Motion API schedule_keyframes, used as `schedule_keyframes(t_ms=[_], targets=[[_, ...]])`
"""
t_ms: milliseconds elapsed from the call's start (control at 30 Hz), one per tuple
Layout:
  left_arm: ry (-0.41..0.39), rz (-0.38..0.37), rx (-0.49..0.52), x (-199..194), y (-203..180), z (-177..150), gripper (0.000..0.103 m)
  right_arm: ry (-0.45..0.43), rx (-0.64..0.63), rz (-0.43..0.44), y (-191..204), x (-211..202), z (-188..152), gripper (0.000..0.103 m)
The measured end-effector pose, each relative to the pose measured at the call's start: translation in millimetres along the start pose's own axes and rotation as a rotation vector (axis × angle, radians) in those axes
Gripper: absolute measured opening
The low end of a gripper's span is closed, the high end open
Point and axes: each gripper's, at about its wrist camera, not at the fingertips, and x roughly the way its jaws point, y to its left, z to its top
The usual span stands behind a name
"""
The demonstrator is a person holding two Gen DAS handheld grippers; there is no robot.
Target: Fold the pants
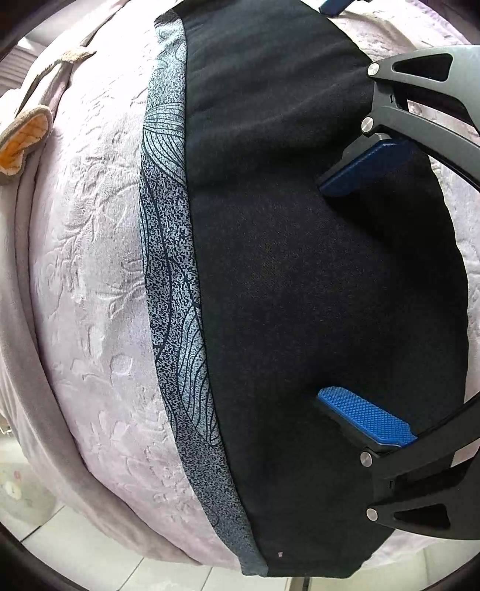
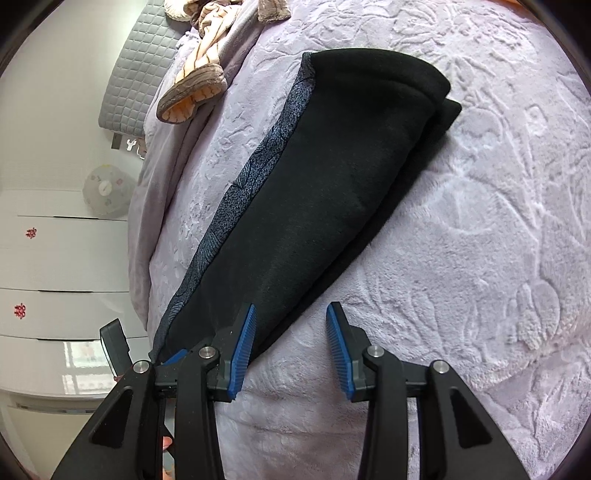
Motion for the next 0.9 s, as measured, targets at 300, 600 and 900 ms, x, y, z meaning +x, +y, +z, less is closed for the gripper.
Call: schedule_keyframes(t_ms=[300, 600, 900], targets=[[0.0, 0.002, 0.0, 3.2, -0.5, 1.9, 0.103, -0.019, -0.003, -0.006, -2.6, -4.8, 5.5, 0.043], [-0.003, 0.002, 0.0, 2.1, 0.1, 0.5, 0.103, -0.149, 0.113, 0.013, -39.5, -17.8, 25.6, 0.043], [0.039, -0.053, -0.054, 4.2, 12.8, 2.0, 0.103, -0.189, 0.167, 0.187, -50.3, 5.9, 50.0, 0.045]])
